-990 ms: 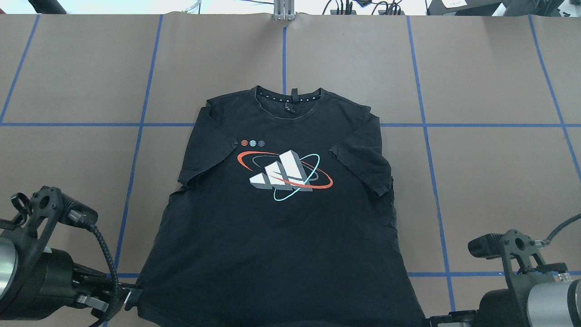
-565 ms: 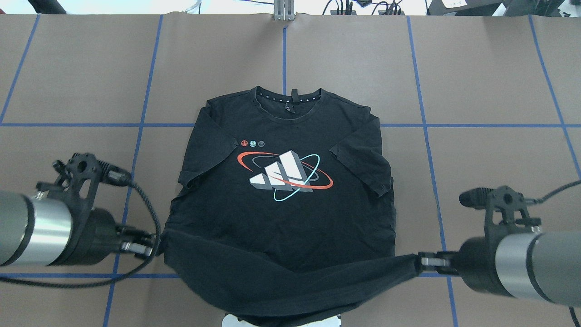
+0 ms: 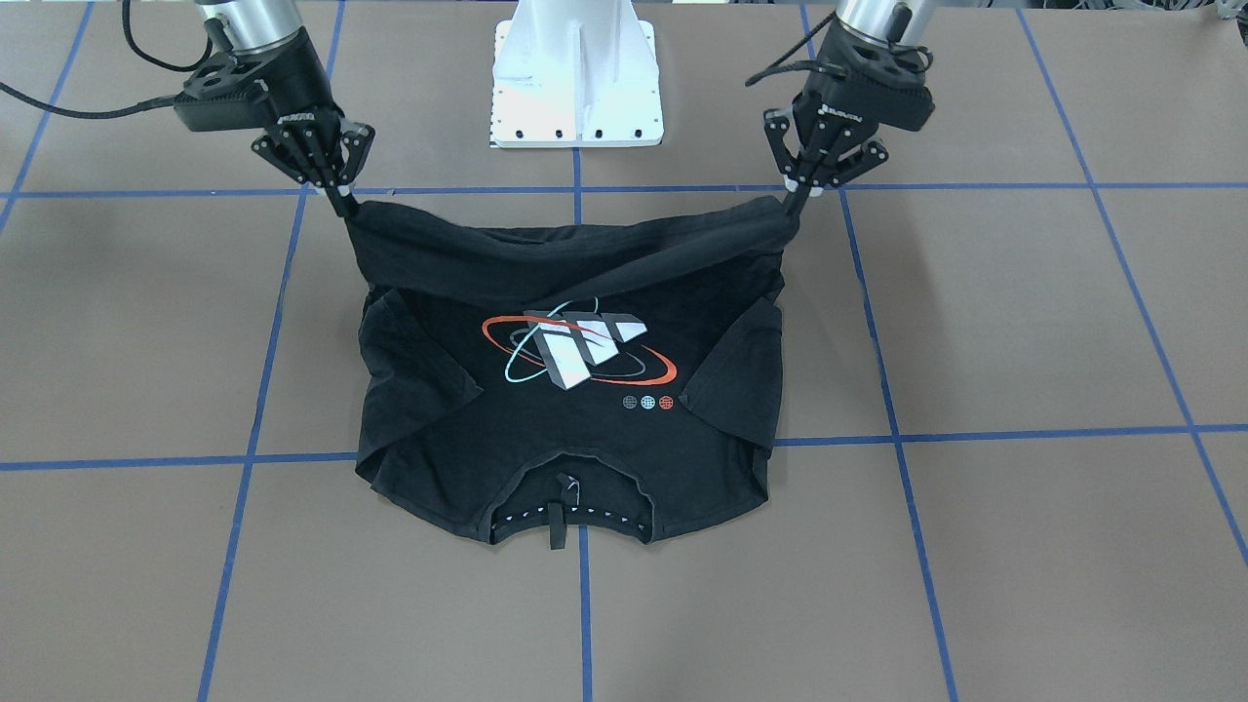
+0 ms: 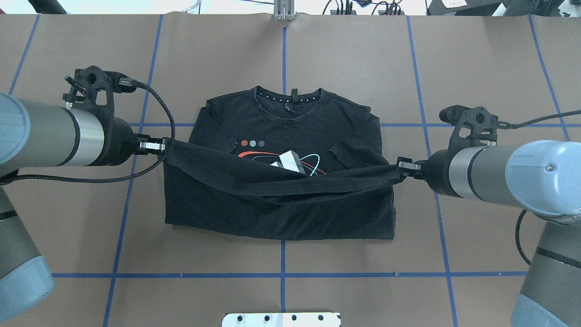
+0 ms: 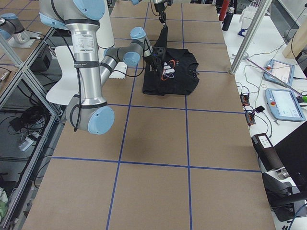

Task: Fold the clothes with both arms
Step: 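Pull the hem with both grippers to the collar, folding the shirt in half, then release the hem and withdraw the right gripper while the left gripper moves aside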

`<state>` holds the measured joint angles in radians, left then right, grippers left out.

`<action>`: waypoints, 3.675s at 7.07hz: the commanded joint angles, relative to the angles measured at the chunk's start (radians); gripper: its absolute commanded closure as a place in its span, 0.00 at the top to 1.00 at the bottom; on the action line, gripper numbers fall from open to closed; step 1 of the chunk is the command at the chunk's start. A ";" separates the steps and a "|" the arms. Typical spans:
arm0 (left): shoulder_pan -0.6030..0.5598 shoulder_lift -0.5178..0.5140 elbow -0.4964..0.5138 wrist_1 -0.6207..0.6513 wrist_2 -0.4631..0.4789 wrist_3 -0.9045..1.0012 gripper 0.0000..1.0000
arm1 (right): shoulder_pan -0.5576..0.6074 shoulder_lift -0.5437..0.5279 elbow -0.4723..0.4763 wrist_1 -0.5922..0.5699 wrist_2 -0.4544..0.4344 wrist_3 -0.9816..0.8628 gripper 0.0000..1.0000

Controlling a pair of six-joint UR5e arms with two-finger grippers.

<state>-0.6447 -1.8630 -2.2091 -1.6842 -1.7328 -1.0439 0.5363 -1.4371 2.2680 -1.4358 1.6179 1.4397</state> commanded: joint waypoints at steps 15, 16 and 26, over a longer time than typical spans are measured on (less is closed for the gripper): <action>-0.113 -0.320 0.761 -0.290 0.154 0.048 0.00 | 0.217 0.283 -0.534 0.072 -0.030 -0.045 0.00; -0.112 -0.324 0.805 -0.331 0.154 0.050 0.00 | 0.217 0.305 -0.568 0.072 -0.032 -0.045 0.00; -0.122 -0.042 0.478 -0.523 -0.009 0.294 1.00 | 0.307 0.313 -0.521 0.069 0.167 -0.258 1.00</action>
<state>-0.7657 -2.0011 -1.6058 -2.2055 -1.6889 -0.7802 0.8249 -1.1001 1.7090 -1.3622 1.7431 1.2331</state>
